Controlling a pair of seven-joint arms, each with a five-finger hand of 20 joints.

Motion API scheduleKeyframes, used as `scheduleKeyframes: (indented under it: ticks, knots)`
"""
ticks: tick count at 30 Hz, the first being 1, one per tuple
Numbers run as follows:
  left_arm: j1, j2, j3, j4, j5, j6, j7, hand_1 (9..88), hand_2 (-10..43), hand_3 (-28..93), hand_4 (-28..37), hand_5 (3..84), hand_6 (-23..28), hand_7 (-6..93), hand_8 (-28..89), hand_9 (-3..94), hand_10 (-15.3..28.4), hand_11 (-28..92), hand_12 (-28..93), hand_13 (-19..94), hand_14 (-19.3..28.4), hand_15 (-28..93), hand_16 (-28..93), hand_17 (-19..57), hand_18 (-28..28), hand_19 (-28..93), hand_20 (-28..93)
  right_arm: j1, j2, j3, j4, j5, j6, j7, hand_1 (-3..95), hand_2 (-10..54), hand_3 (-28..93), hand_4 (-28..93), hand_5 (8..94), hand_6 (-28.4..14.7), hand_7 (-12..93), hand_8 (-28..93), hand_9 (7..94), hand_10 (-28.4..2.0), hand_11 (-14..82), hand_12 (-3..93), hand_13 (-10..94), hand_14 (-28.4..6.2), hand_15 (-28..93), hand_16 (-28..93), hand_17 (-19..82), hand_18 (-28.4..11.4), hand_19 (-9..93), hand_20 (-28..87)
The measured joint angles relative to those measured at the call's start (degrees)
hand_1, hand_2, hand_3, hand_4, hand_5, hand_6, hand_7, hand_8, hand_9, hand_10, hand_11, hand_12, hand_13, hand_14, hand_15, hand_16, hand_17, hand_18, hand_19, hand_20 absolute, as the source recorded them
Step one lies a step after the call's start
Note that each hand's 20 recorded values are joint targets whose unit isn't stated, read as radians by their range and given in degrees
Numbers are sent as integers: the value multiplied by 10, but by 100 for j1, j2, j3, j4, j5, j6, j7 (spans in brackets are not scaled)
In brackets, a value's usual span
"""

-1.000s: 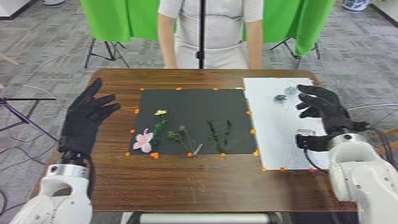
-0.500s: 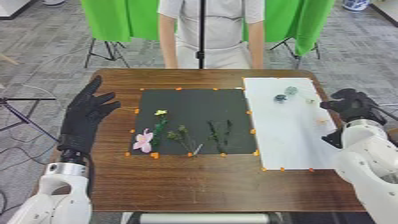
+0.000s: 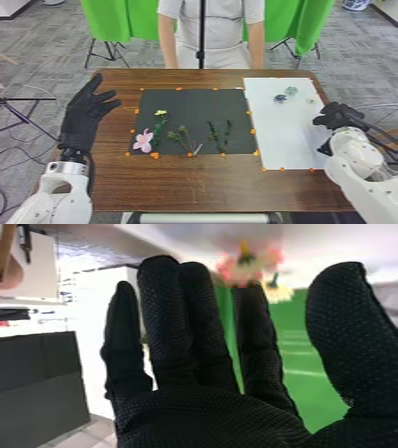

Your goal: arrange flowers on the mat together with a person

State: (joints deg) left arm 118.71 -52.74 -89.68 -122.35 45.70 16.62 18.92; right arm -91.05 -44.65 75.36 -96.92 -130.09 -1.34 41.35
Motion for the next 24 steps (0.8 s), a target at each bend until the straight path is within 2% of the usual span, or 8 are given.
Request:
scheduleKeyframes:
  ticks: [4,5,7,10,12,15,24]
  knots:
    - [8,7,4,2,-1,0,33,221,34,773,-283,310,35,82,-74,349,186,263,110,263,263,557,-96,-64,239,500,178,178,35,-304,203,-143,-27,7,383,-92,779,-256,525,44,277,-163,599,-138,339,185,577,-132,616,137,186,-244,655,240]
    - [10,10,10,2,-4,0,45,222,35,772,-283,310,35,81,-75,349,186,262,109,263,263,557,-96,-64,239,500,178,238,52,-371,235,-204,-17,8,416,-94,766,-268,554,44,288,-126,630,-123,322,202,603,-120,601,148,200,-238,660,239]
    - [16,32,41,4,-23,0,87,222,35,772,-283,310,35,81,-75,349,185,262,109,263,263,558,-96,-64,239,500,178,359,87,-523,330,-356,55,-5,503,-95,700,-277,616,41,343,-74,737,-81,199,314,663,-79,549,233,234,-221,674,243]
    - [22,75,81,6,-43,0,138,222,34,772,-283,310,35,82,-74,349,186,262,109,263,263,557,-97,-64,238,500,178,471,164,-790,519,-722,459,-82,571,-95,666,-280,718,46,362,-32,842,-47,166,371,738,-32,501,307,267,-197,698,251]
    - [22,92,91,8,-49,0,153,222,35,771,-283,310,35,82,-75,349,186,262,110,263,263,558,-97,-64,237,499,178,476,212,-926,611,-933,859,-127,589,-95,653,-282,759,47,339,-16,873,-38,155,387,762,-21,494,318,279,-185,712,258]
    - [33,110,91,7,-60,3,166,222,35,771,-283,310,35,83,-75,349,185,262,109,263,263,558,-97,-64,237,499,178,426,250,-974,658,-1020,1266,-223,601,-95,643,-282,775,49,327,-15,888,-30,154,389,776,-14,490,322,283,-177,718,262]
    - [163,195,69,2,-89,8,197,223,34,771,-283,310,35,82,-75,348,186,263,110,262,263,558,-97,-64,237,499,178,199,465,-961,522,-1016,1635,-676,601,-95,645,-283,781,51,323,-13,895,-30,153,395,780,-16,488,332,277,-166,720,266]
